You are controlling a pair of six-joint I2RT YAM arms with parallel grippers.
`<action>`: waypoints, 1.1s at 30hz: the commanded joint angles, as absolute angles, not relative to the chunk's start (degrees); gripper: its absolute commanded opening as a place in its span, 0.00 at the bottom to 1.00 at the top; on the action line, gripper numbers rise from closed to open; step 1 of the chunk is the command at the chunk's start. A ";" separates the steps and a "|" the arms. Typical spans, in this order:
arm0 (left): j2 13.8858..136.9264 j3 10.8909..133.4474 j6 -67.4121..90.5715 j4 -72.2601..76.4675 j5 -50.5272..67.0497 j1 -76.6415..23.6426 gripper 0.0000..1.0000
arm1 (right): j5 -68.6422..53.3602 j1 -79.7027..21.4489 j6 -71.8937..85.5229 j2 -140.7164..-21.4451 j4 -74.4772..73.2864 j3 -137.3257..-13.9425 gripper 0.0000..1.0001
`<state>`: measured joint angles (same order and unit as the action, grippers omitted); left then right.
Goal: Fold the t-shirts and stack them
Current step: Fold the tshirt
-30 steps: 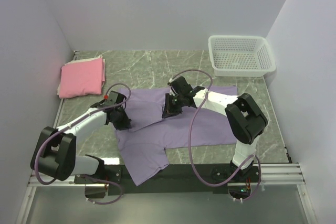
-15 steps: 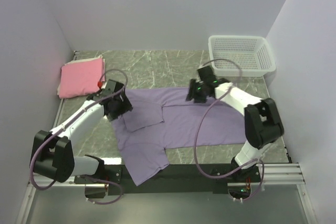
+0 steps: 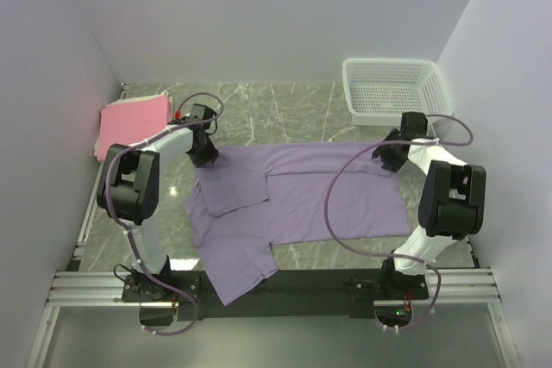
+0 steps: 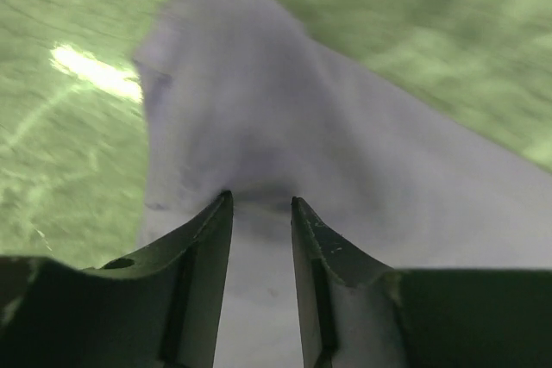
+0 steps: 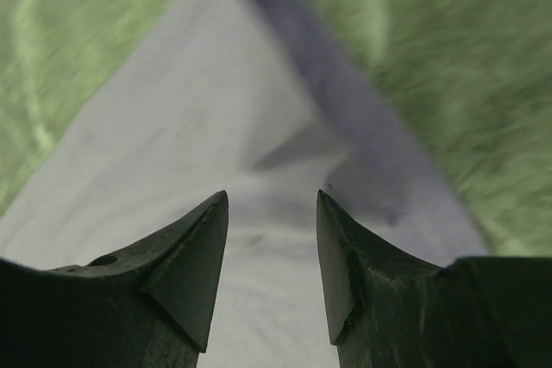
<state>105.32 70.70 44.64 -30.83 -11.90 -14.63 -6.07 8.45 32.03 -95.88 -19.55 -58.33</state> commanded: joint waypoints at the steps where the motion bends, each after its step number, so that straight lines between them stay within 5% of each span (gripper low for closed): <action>1: 106.52 71.99 44.74 -29.98 -12.13 -11.69 0.38 | -5.71 11.24 33.40 -98.78 -16.44 -58.00 0.52; 12: 108.64 67.85 44.91 -28.83 -9.76 -7.73 0.37 | -4.56 14.85 34.20 -102.48 -17.23 -60.55 0.51; 21: 103.36 67.94 40.96 -26.19 -5.62 -8.26 0.53 | -9.14 14.76 28.75 -99.58 -9.49 -62.40 0.45; 33: 106.17 68.73 39.64 -26.63 -6.42 -8.26 0.56 | -13.09 14.50 26.63 -107.40 -9.31 -70.39 0.45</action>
